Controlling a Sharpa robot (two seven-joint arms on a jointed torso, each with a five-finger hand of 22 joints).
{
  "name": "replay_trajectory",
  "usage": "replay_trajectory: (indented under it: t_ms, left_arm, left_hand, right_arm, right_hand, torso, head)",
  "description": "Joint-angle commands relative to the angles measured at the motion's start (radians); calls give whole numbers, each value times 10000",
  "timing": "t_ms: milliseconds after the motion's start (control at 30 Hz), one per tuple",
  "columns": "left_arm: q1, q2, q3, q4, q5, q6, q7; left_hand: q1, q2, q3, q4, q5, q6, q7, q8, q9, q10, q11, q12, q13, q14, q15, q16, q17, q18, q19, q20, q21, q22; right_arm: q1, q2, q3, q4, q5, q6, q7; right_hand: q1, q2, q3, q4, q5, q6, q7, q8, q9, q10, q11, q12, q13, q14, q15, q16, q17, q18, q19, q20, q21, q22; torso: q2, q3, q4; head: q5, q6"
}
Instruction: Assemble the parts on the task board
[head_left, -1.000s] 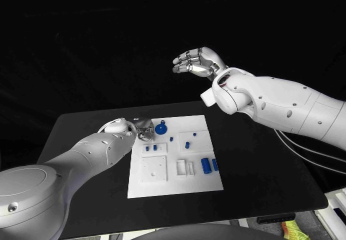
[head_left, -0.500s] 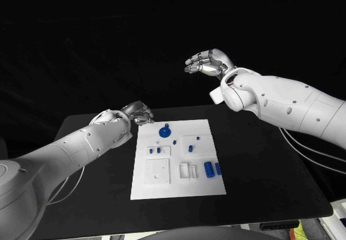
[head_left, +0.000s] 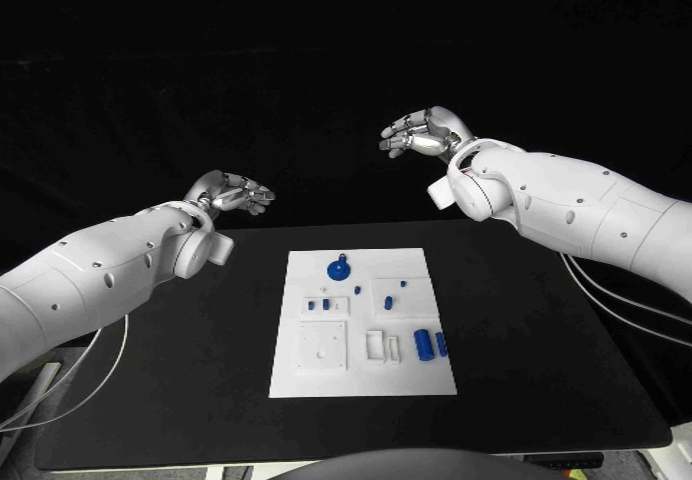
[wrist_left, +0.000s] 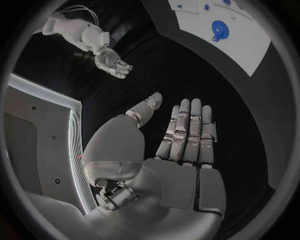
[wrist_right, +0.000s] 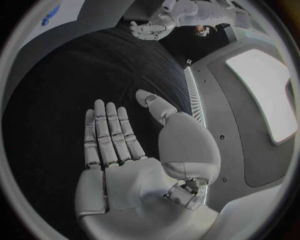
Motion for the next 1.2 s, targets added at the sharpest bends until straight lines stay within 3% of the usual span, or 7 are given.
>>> replay_trajectory:
  t_ms: [33,300,667,800,967,1033,1200]
  left_arm:
    - [20,-242,31,443,1762,225,634]
    - [19,-589,46,968,2667,227,959]
    - [85,-911,58,1411,2668,221,1056]
    - [248,-1165,86,1809,2626,180,1094]
    - [475,-1534,223,2404,2462,126,1138]
    - [510,-1641,316,2597,2400,99,1130]
    - [530,-1742,381,2778,2358,56,1139]
  left_hand:
    - [14,17,-66,-26,44,-81,5,60,19,-87,11,4,-50,-61,103,-382,-69,49,-45,107,-111,-20]
    - [53,72,-126,2,52,-113,1,133,30,-82,-2,19,-126,-122,188,-960,-113,92,-157,219,-318,-17]
    - [80,118,-128,6,52,-96,30,159,35,-51,12,37,-135,-81,197,-1032,-94,100,-144,226,-338,-3]
    - [92,114,-130,0,52,-87,35,169,37,-41,14,41,-137,-67,199,-1050,-87,104,-140,227,-345,1]
    - [102,110,-131,-6,52,-83,36,174,38,-36,18,43,-139,-59,202,-1062,-83,106,-137,228,-348,3]
    - [116,103,-132,-13,51,-70,33,186,41,-24,17,48,-140,-47,204,-1078,-77,109,-134,230,-354,7]
    - [135,94,-133,-21,52,-56,28,199,44,-9,17,54,-143,-28,206,-1101,-67,114,-126,233,-361,13]
  right_arm:
    - [-22,-34,-6,-108,-109,479,-27]
    - [-68,10,-32,-236,-240,630,-52]
    - [-158,-22,-46,-137,-650,298,68]
    - [-158,-114,-44,-30,-648,131,146]
    - [-157,-279,-40,272,-626,-12,208]
    - [-157,-352,-38,441,-611,-12,215]
    - [-157,-411,-33,595,-609,-58,234]
  right_hand:
    - [-34,120,-69,10,-38,-47,-32,47,-13,145,-15,-42,7,210,-34,-44,25,127,148,-7,-114,-78]
    - [-58,150,-85,5,-72,-19,-47,85,-10,272,-48,-109,-1,403,-94,-192,43,192,311,15,-269,-197]
    - [-13,136,-109,-3,-132,-19,-50,97,-22,301,-42,-222,-12,361,-37,-427,25,181,274,42,-449,-266]
    - [7,126,-103,-4,-128,-18,-51,98,-24,303,-40,-240,-13,356,-30,-459,24,179,265,44,-472,-271]
    - [23,114,-96,-3,-112,-15,-51,100,-26,302,-36,-257,-14,353,-22,-486,24,177,259,46,-491,-274]
    - [35,108,-90,-5,-102,-13,-52,102,-27,301,-35,-265,-14,347,-20,-501,23,175,253,47,-501,-275]
    - [46,104,-84,-2,-90,-9,-53,104,-28,304,-35,-277,-14,349,-18,-520,24,173,250,50,-515,-276]
  torso:
    - [-116,-38,141]
    - [-146,-89,273]
    - [64,-61,242]
    - [205,-72,284]
    - [556,-136,361]
    - [662,-148,370]
    - [936,-173,379]
  head:
    - [-33,-25]
    - [-67,-29]
    - [48,-85]
    - [23,-86]
    - [-46,-72]
    - [-60,-65]
    - [-82,-58]
